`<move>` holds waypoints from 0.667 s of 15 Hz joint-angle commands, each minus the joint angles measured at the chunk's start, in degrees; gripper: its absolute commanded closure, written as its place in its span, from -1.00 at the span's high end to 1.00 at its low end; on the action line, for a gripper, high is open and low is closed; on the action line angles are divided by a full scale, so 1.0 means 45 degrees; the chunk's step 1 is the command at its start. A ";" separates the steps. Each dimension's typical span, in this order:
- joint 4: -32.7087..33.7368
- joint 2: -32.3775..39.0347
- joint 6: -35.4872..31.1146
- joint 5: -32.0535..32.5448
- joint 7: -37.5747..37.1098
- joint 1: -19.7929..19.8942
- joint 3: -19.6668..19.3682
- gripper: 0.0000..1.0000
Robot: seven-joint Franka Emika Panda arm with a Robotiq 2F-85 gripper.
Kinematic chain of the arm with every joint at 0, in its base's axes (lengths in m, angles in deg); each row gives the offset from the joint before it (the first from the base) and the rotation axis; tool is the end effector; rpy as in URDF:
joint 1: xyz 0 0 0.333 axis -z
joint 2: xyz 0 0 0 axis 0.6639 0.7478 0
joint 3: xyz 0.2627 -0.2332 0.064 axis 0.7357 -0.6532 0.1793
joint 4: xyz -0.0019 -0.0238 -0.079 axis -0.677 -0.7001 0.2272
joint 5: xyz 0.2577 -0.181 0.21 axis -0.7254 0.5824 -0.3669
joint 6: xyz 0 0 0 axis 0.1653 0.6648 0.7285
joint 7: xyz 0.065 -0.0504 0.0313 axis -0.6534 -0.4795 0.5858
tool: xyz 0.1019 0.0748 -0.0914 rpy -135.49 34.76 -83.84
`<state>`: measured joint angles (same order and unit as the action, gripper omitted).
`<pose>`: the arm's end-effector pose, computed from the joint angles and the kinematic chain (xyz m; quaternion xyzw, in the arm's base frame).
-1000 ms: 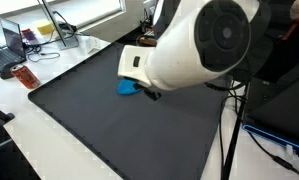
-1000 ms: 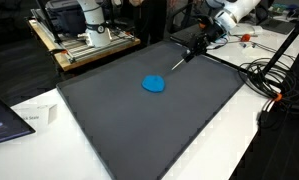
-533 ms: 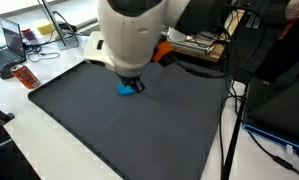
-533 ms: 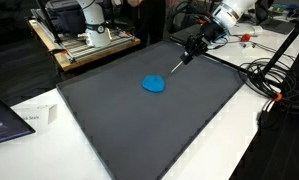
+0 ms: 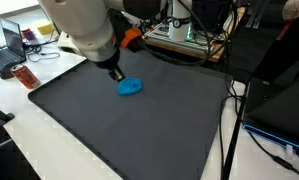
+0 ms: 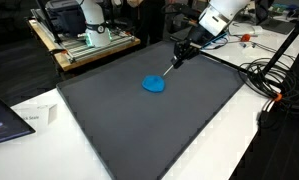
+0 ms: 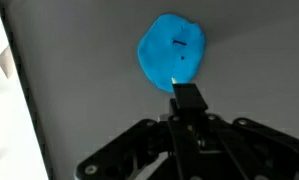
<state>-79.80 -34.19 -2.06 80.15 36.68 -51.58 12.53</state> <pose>0.7032 0.0768 0.2782 0.9549 -0.1819 -0.1354 0.1917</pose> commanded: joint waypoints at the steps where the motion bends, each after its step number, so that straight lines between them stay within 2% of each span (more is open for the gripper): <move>1: -0.1195 -0.0757 -0.1049 -0.0956 0.0653 0.0565 -0.0147 -0.94; 10: -0.2871 -0.1560 -0.3268 -0.2956 0.2406 0.2143 -0.0340 -0.94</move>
<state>-87.02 -37.47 -12.79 70.42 44.42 -43.66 11.14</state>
